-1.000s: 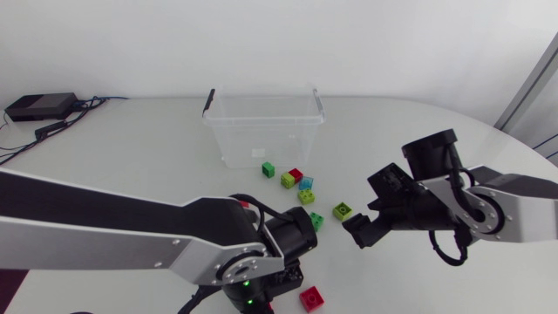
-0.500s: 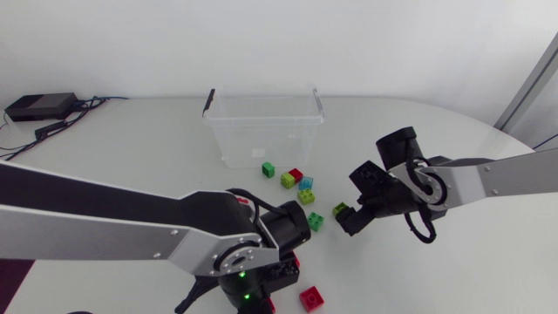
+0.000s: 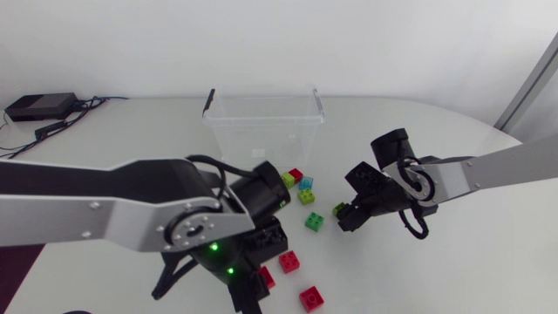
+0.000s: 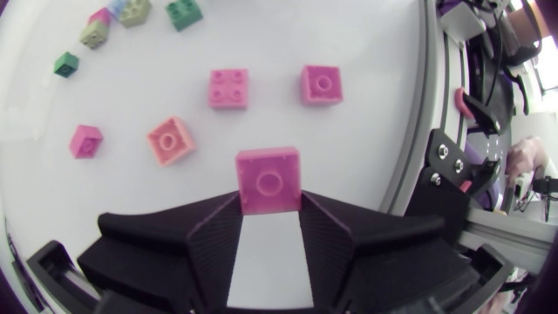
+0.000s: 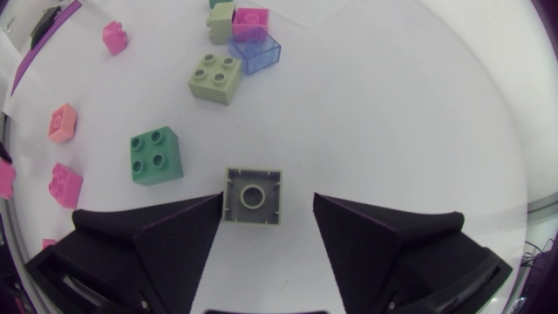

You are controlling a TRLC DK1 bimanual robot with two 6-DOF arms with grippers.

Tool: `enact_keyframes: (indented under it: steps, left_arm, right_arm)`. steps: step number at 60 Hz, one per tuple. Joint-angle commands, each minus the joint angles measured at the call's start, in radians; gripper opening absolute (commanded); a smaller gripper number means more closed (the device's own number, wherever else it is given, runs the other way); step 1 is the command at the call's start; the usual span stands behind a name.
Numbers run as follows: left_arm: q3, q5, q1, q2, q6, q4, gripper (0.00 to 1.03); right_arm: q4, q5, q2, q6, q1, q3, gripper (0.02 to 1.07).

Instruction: Pick up the duplo bricks and place them in the container

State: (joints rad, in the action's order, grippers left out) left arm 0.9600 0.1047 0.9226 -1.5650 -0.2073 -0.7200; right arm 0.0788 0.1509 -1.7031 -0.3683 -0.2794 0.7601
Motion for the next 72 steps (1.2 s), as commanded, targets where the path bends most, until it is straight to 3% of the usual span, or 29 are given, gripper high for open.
enact_keyframes:
  steps: [1, 9, 13, 21, 23, 35, 43, 54, 72]
  left_arm:
    - [0.054, 0.010, -0.062, 0.079, -0.014, -0.015, 0.23]
    - [0.118, 0.010, -0.168, 0.140, -0.015, -0.007, 0.23]
    - [0.149, 0.012, -0.206, 0.155, -0.014, 0.001, 0.23]
    - [0.178, 0.013, -0.275, 0.178, 0.002, 0.083, 0.24]
    - [0.177, 0.013, -0.314, 0.180, 0.020, 0.148, 0.24]
    - [0.175, 0.012, -0.367, 0.135, 0.052, 0.318, 0.24]
    - [0.197, 0.003, -0.449, 0.063, 0.106, 0.488, 0.25]
    - [0.264, 0.001, -0.539, -0.055, 0.143, 0.590, 0.25]
    - [0.424, -0.023, -0.547, -0.221, 0.171, 0.630, 0.25]
  right_arm:
    - [-0.001, 0.006, -0.013, -0.024, -0.001, 0.013, 0.54]
    - [0.006, 0.026, -0.006, -0.029, -0.020, 0.002, 0.35]
    - [0.019, 0.036, 0.000, -0.032, -0.023, 0.001, 0.31]
    - [0.042, 0.038, 0.059, -0.031, -0.030, -0.016, 0.30]
    - [0.058, 0.038, 0.092, -0.029, -0.030, -0.021, 0.30]
    - [0.144, 0.038, 0.235, -0.018, -0.040, -0.016, 0.30]
    - [0.210, 0.038, 0.316, 0.002, -0.070, 0.012, 0.30]
    - [0.273, 0.038, 0.375, 0.031, -0.107, 0.064, 0.30]
    - [0.312, 0.036, 0.387, 0.071, -0.142, 0.163, 0.30]
